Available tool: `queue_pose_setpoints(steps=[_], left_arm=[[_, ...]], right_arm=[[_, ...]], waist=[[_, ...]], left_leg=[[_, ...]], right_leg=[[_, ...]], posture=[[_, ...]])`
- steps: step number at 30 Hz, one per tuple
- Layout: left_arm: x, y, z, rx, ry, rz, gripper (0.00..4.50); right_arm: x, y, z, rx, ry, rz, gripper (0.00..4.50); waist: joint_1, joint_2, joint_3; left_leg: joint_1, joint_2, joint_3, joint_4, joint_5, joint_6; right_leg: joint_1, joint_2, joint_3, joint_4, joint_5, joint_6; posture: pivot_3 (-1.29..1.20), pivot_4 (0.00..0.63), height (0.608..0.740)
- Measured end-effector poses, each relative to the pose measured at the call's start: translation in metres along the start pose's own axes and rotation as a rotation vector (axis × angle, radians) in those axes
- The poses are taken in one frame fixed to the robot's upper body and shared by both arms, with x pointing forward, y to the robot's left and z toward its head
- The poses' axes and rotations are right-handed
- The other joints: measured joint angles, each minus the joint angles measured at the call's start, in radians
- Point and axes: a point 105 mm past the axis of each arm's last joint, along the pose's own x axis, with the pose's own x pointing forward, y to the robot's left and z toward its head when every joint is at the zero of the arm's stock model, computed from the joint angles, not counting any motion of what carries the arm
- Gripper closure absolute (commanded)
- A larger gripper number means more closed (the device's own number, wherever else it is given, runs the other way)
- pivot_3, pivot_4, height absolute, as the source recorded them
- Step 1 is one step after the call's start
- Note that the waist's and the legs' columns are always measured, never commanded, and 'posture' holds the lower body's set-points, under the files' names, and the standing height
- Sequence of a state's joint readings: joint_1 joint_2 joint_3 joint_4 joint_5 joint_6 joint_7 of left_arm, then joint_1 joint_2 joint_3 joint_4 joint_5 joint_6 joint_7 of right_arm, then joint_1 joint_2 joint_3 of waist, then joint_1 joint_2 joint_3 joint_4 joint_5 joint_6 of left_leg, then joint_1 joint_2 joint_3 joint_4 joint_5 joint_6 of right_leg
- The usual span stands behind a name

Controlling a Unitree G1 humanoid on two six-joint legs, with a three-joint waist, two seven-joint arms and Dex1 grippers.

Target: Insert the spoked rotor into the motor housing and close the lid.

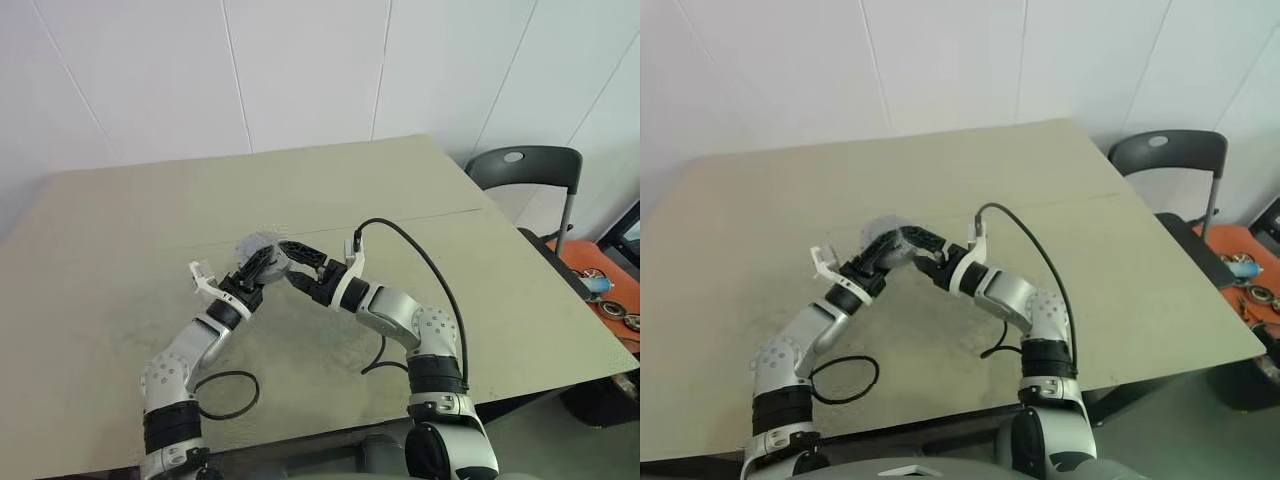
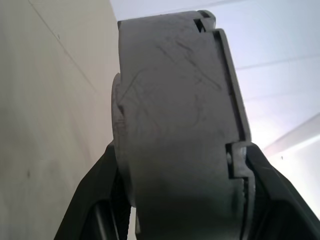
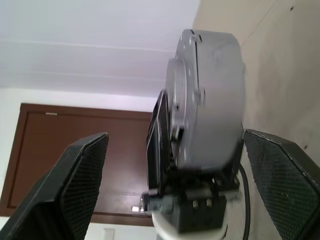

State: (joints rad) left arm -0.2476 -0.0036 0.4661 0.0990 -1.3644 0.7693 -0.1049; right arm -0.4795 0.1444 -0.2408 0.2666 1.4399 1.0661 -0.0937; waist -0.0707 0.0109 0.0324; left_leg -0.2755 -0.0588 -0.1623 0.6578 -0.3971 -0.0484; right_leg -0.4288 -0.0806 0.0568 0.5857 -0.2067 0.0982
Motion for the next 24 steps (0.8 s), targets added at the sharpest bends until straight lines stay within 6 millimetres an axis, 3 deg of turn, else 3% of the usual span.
queue_pose_setpoints(steps=[4,19,24], left_arm=[[-0.005,0.01,0.033,0.03,-0.171,0.061,2.25],[-0.041,0.017,0.127,0.265,-0.614,0.227,2.25],[-0.056,0.031,0.152,0.276,-0.708,0.329,2.25]], right_arm=[[0.0,0.002,0.0,-0.001,0.001,0.017,0.0],[0.001,0.006,-0.001,-0.005,0.01,0.04,0.0],[0.001,0.007,-0.001,-0.007,0.01,0.047,0.0]], waist=[[0.002,0.0,0.0],[0.009,-0.002,-0.001],[0.014,-0.003,-0.002]], left_leg=[[-0.01,-0.003,0.002,0.002,0.001,-0.003],[-0.01,-0.001,0.002,0.009,0.004,-0.01],[-0.01,-0.001,0.002,0.009,0.005,-0.011]], right_leg=[[-0.017,-0.001,-0.001,0.005,0.003,0.0],[-0.015,0.001,-0.003,0.009,0.013,0.015],[-0.015,0.001,-0.003,0.009,0.014,0.016]], posture=[[0.0,0.0,0.74],[0.0,0.0,0.74],[0.0,0.0,0.74]])
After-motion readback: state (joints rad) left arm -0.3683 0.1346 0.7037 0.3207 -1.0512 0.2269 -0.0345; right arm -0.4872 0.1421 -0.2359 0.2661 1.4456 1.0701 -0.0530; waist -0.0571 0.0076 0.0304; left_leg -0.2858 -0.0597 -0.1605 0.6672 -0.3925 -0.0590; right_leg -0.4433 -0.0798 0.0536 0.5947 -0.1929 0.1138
